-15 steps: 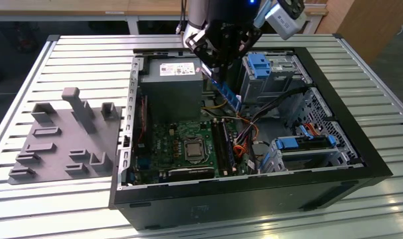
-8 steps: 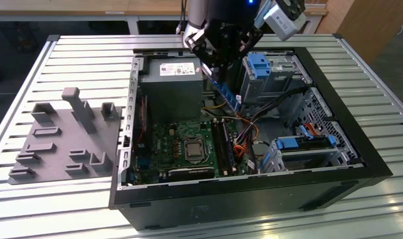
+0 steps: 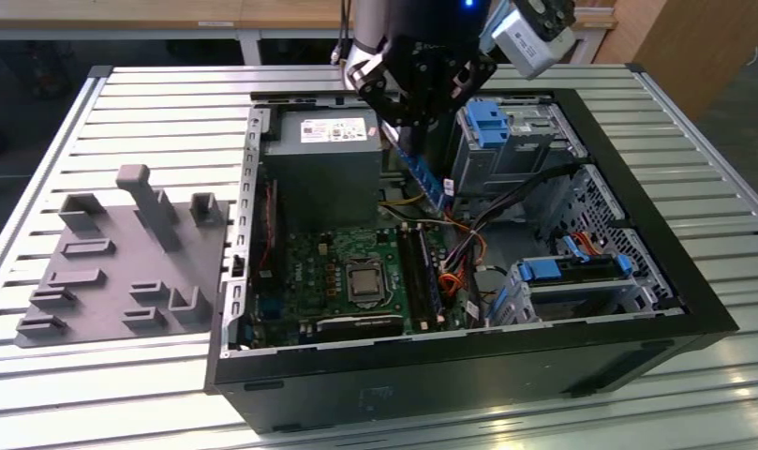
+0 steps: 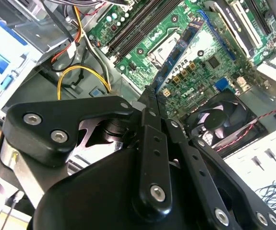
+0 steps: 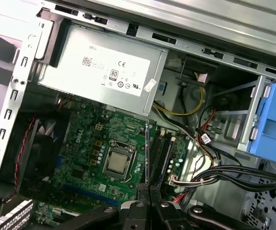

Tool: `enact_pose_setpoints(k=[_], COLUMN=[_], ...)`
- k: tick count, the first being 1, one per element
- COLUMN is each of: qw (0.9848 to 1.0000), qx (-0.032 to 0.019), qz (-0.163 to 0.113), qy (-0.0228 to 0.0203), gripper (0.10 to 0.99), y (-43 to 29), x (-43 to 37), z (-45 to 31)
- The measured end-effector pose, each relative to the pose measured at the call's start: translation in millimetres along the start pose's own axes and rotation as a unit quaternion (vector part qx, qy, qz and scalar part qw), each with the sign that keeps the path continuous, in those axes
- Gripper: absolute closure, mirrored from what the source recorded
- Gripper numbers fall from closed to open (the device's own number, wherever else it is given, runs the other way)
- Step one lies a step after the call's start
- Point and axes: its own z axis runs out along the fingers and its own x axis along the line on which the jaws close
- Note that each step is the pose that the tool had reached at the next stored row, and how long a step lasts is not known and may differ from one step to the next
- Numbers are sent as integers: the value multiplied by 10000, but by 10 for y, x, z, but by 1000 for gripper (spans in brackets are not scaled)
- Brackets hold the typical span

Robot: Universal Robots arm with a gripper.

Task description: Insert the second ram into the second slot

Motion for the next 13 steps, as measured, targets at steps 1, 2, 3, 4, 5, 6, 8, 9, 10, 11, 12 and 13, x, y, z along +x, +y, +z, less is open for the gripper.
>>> enact_pose_setpoints(k=[1, 2, 3, 4, 5, 6, 8, 9, 10, 11, 12, 13], qw=[10000, 10000, 9999, 9998, 9997, 9996, 9993, 9991, 9989, 9987, 9984, 9981], qx=[2, 5, 9, 13, 15, 18, 21, 22, 23, 25, 27, 29], qz=[39, 84, 133, 181, 231, 277, 367, 414, 460, 508, 557, 610], qy=[1, 1, 2, 3, 3, 3, 4, 4, 4, 4, 5, 5], gripper=[969, 969, 969, 969, 969, 969, 969, 969, 969, 969, 969, 969], y=[0, 0, 0, 0, 0, 0, 0, 0, 0, 0, 0, 0], x=[0, 0, 0, 0, 0, 0, 0, 0, 0, 0, 0, 0], z=[0, 0, 1, 1, 1, 1, 1, 1, 1, 1, 1, 2])
